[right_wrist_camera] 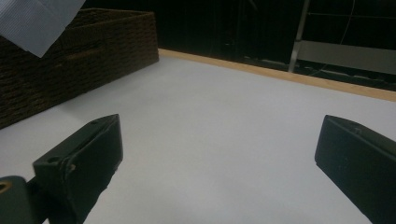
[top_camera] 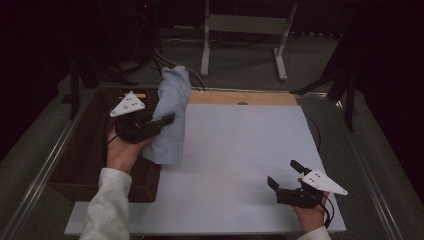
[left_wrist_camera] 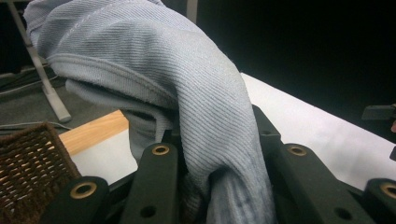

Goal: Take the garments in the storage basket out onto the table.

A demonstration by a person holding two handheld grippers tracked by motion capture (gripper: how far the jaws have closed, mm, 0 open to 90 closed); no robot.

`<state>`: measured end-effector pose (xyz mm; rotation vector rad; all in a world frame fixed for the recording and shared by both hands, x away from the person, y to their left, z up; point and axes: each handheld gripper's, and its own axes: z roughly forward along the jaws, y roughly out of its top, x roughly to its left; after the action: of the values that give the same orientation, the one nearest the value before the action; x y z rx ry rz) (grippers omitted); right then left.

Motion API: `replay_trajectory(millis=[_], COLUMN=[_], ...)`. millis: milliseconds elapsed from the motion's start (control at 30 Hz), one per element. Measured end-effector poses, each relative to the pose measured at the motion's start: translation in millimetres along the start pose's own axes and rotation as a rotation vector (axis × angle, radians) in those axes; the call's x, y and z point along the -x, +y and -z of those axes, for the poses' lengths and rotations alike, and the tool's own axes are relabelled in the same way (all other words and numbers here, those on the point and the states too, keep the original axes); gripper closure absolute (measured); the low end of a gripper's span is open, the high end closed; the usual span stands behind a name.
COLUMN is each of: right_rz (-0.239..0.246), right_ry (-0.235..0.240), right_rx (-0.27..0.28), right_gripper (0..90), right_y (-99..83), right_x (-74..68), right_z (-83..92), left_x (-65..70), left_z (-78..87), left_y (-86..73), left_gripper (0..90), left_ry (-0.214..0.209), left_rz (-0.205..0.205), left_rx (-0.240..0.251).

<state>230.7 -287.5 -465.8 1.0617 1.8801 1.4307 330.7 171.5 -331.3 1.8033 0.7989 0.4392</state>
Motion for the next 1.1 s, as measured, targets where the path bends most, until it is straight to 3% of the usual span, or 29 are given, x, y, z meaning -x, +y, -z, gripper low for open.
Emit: replay_trajectory(millis=[1100], right_rz=[0.0], right_ry=[-0.001], right_rx=[0.003], right_gripper=[1.2], right_y=[0.1], right_x=[0.8], right_z=[0.5], left_x=[11.2], left_z=[-19.4], left_y=[-0.8], left_gripper=[70.7], left_ry=[-0.034], left_rz=[-0.001], left_rx=[-0.008])
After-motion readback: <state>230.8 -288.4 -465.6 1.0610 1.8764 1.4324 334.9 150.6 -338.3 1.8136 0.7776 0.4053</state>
